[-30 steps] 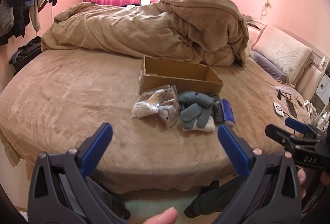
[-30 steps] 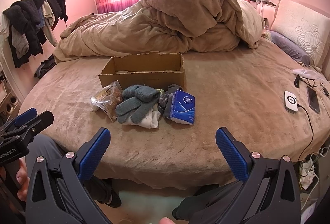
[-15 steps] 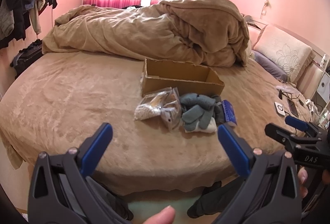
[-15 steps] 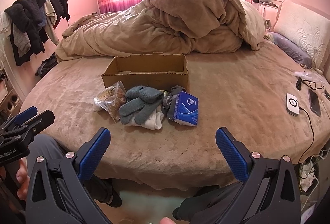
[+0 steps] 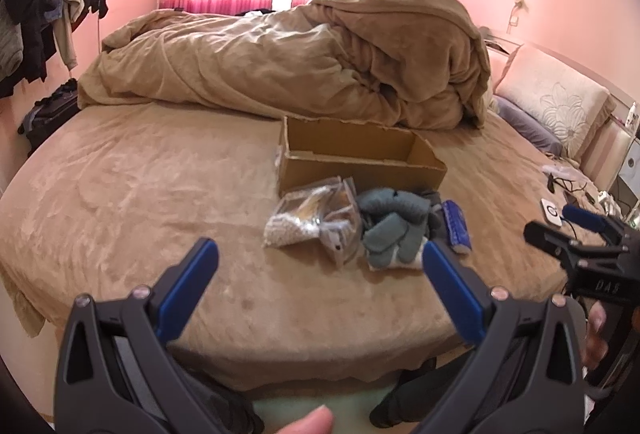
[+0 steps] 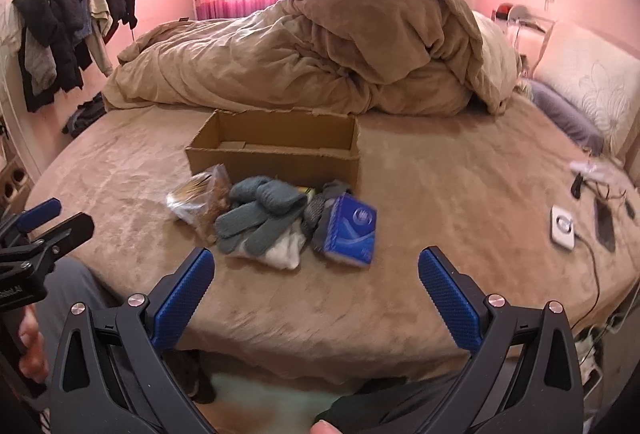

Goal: Organize objects
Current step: 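Grasp the cotton swab bag with the left tool while the right tool grasps the blue Vinda tissue pack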

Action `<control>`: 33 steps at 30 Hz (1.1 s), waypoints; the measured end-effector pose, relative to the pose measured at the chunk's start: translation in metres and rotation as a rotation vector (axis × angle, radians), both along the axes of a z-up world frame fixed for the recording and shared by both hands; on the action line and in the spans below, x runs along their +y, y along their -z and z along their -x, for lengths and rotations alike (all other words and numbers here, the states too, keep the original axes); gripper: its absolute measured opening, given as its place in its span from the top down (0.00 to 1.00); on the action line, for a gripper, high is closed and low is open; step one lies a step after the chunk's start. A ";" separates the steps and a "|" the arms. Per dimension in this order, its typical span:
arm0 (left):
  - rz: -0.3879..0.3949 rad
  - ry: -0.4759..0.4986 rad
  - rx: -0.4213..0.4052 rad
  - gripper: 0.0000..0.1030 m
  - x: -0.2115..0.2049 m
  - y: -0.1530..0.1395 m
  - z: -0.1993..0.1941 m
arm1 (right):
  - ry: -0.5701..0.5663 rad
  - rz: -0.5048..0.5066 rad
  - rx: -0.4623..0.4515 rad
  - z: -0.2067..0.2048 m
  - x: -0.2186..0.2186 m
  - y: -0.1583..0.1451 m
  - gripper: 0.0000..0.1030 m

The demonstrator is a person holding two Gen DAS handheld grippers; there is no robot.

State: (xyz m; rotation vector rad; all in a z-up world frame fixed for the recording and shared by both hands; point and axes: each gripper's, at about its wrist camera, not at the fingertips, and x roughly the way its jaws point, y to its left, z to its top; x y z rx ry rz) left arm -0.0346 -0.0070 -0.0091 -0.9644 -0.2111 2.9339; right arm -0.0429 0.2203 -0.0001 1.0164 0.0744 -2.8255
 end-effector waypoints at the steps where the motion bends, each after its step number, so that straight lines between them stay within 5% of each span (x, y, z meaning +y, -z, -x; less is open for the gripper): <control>1: 0.002 0.002 -0.004 0.00 -0.001 0.002 0.007 | 0.003 -0.005 0.004 0.006 0.001 0.000 0.00; 16: 0.006 0.012 -0.153 0.01 -0.016 0.077 0.128 | 0.062 0.006 -0.130 0.102 0.031 0.065 0.01; 24: -0.012 0.015 -0.193 0.02 -0.031 0.103 0.157 | 0.048 0.049 -0.203 0.129 0.035 0.100 0.11; 30: -0.101 0.041 -0.219 0.12 -0.039 0.114 0.162 | 0.014 0.134 -0.231 0.134 0.043 0.112 0.20; 33: -0.159 0.074 -0.222 0.29 -0.042 0.117 0.160 | -0.008 0.181 -0.237 0.134 0.045 0.116 0.29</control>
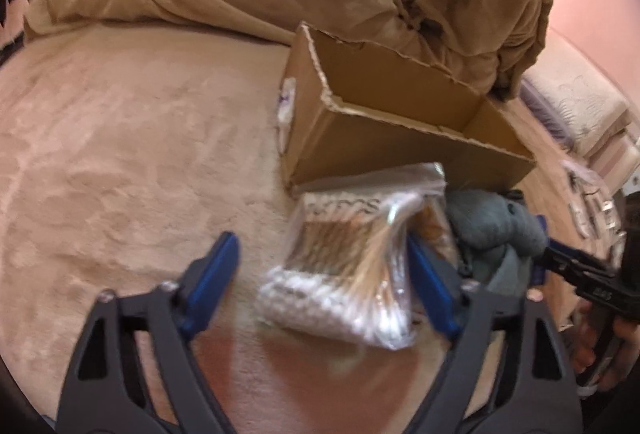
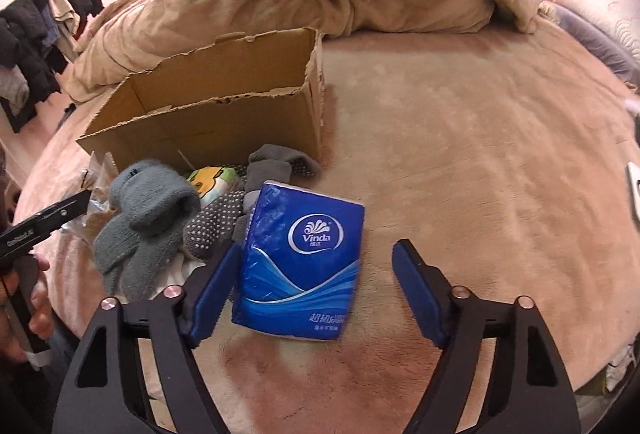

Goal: Organize objects
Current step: 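Grasp the cotton swab bag with the left tool while the right tool grasps the blue Vinda tissue pack, then carry the swab bag and Vinda pack into the cardboard box and open both tools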

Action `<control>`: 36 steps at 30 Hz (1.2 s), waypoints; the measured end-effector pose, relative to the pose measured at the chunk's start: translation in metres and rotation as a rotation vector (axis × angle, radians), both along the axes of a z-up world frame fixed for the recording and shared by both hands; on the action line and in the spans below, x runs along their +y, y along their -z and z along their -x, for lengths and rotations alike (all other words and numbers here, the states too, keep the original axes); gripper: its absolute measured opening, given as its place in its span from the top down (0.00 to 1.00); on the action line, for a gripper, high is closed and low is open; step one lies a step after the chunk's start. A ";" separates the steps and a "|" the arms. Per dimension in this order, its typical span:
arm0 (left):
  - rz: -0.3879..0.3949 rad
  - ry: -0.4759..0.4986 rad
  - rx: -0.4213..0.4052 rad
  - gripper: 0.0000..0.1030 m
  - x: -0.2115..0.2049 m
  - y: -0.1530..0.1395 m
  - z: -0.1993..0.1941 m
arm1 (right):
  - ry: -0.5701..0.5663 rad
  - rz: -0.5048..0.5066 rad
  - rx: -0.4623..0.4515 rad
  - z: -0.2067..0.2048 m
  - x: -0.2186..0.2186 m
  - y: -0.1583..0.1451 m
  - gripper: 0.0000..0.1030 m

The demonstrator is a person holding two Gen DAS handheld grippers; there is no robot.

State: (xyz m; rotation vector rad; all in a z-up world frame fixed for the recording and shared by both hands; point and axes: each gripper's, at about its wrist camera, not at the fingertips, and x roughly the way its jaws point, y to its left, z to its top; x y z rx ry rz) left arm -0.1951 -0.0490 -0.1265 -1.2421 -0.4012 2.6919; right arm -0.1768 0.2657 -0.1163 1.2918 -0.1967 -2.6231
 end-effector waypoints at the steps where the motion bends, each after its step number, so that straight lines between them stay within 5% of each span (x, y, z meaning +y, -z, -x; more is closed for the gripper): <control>1: -0.014 0.008 0.002 0.38 0.000 0.000 -0.001 | -0.004 0.018 -0.002 0.000 0.002 0.001 0.32; 2: -0.017 0.017 0.003 0.39 0.002 0.000 -0.002 | -0.008 0.034 0.000 -0.001 0.002 0.001 0.40; 8: -0.017 0.027 0.015 0.50 0.008 -0.008 -0.014 | -0.006 0.033 0.035 -0.009 0.000 -0.007 0.46; 21: 0.030 0.027 0.157 0.51 0.027 -0.082 -0.050 | -0.042 0.009 0.148 -0.030 -0.005 -0.060 0.48; 28: 0.027 0.033 0.242 0.51 0.037 -0.112 -0.022 | -0.055 0.002 0.222 -0.008 -0.008 -0.088 0.48; 36: 0.019 0.082 0.264 0.51 0.064 -0.107 0.033 | -0.076 -0.006 0.258 0.040 -0.015 -0.096 0.47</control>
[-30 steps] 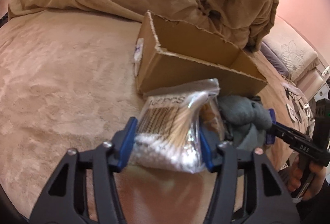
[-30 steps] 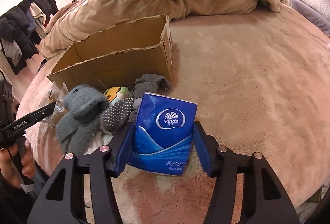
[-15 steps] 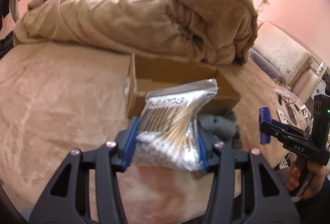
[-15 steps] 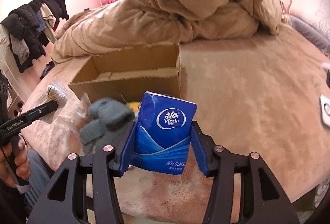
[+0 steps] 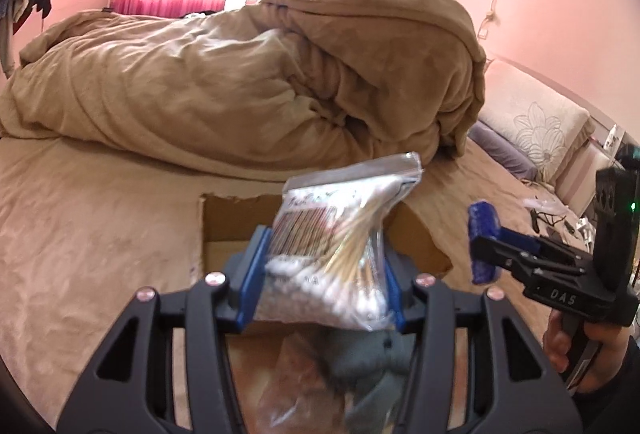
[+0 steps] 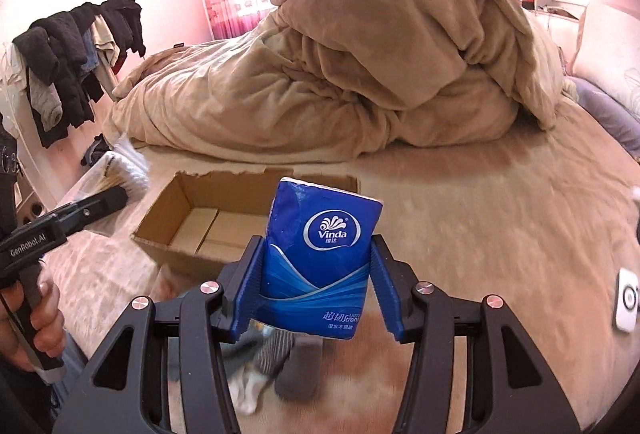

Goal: Organize objects
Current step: 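Carry the swab bag and Vinda pack into the cardboard box and open both tools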

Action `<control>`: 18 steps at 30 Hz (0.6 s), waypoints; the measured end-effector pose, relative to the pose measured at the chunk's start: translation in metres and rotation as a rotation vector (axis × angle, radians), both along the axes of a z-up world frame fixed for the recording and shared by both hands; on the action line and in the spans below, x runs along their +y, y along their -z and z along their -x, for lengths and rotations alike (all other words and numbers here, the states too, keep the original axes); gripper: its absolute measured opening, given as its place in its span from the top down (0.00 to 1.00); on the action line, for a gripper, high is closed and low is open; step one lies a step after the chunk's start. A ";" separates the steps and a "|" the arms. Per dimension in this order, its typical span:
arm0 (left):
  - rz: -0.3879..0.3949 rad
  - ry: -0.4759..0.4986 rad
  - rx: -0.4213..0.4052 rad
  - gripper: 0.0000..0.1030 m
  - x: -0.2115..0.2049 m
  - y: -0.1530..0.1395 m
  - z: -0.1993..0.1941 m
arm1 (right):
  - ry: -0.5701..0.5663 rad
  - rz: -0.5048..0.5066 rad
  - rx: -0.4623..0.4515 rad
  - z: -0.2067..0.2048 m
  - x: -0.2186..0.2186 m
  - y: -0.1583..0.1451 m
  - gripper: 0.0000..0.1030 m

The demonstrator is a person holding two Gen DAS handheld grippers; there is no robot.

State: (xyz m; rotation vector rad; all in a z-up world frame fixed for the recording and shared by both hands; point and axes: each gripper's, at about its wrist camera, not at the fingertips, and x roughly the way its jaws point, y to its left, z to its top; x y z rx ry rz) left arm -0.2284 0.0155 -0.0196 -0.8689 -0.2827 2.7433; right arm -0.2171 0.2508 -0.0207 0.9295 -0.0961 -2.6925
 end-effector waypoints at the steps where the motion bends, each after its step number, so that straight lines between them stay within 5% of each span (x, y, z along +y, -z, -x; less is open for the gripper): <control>1: -0.004 0.006 -0.001 0.51 0.004 0.003 0.005 | -0.006 0.001 -0.002 0.006 -0.002 0.001 0.47; 14: -0.011 0.048 -0.152 0.50 0.038 0.059 0.059 | -0.055 -0.016 -0.090 0.058 -0.022 0.031 0.47; 18: 0.014 0.045 -0.169 0.43 0.041 0.066 0.062 | -0.069 -0.020 -0.125 0.067 -0.026 0.041 0.47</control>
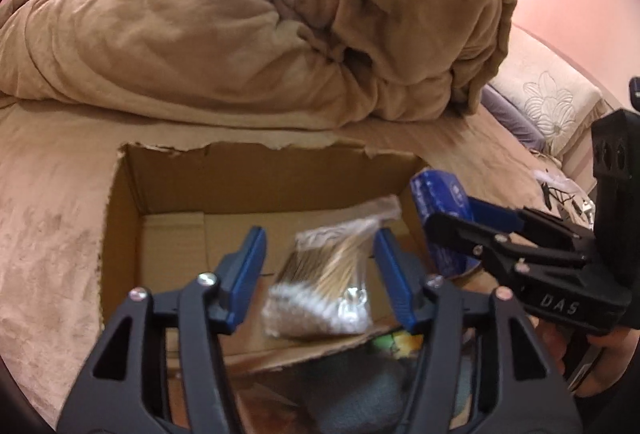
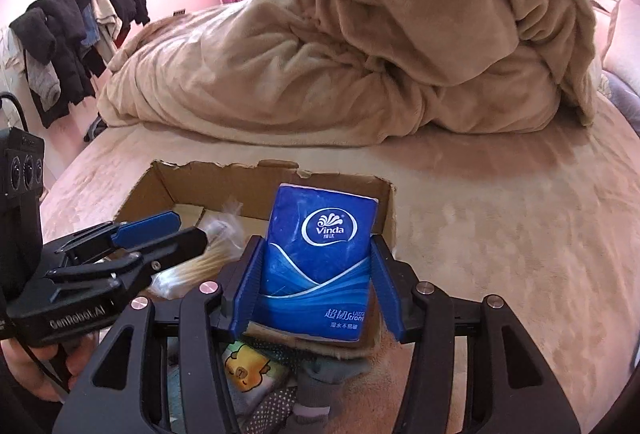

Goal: Organize objects
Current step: 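Carry the swab bag and Vinda pack into the cardboard box and open both tools, then grasp the clear bag of brown items with the left tool while the right tool grasps the grey dotted sock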

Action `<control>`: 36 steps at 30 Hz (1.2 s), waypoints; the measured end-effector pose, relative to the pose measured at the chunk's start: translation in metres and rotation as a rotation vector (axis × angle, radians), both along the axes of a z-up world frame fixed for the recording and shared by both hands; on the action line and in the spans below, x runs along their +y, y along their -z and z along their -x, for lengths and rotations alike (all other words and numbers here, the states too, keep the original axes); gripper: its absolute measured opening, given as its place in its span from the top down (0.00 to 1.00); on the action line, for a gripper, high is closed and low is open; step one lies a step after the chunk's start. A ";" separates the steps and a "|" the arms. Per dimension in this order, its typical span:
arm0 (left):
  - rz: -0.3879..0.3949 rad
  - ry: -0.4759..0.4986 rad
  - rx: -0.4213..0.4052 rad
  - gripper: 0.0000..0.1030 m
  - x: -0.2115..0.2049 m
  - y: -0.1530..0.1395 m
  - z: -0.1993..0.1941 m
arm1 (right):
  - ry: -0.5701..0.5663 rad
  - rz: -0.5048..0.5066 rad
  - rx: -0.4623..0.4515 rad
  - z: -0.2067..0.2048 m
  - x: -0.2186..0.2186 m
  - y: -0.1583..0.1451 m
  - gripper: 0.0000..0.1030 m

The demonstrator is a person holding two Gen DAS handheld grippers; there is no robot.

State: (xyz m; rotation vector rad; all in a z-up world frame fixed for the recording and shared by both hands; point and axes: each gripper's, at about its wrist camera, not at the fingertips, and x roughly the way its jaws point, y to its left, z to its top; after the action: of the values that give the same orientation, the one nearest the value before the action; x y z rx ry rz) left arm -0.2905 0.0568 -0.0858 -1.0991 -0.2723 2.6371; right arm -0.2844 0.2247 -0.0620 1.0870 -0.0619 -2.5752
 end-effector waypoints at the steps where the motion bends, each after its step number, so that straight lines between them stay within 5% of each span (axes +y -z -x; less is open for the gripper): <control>1: 0.010 -0.008 -0.003 0.43 0.000 0.000 0.000 | 0.001 -0.005 -0.009 0.001 -0.001 0.003 0.47; 5: 0.007 -0.044 0.004 0.42 -0.010 -0.006 -0.010 | 0.014 -0.023 -0.008 0.000 -0.001 0.004 0.44; 9: 0.029 -0.064 0.040 0.42 -0.015 -0.024 -0.031 | 0.032 -0.038 0.025 -0.008 0.001 -0.010 0.18; 12: 0.048 -0.080 0.079 0.37 -0.019 -0.046 -0.050 | 0.038 -0.042 0.053 -0.021 0.002 -0.023 0.17; 16: 0.054 -0.120 0.143 0.08 -0.029 -0.074 -0.088 | 0.047 -0.039 0.094 -0.050 0.005 -0.046 0.17; 26: 0.057 -0.116 0.172 0.08 -0.043 -0.094 -0.163 | 0.047 -0.017 0.184 -0.136 0.014 -0.090 0.17; 36: 0.038 -0.104 0.174 0.08 -0.040 -0.060 -0.223 | 0.037 -0.005 0.209 -0.207 0.022 -0.067 0.17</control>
State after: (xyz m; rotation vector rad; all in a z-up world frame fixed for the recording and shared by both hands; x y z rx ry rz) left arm -0.0674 0.0173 -0.0259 -0.8809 -0.2502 2.8202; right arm -0.0773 0.2472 0.0052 0.8193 -0.0247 -2.7076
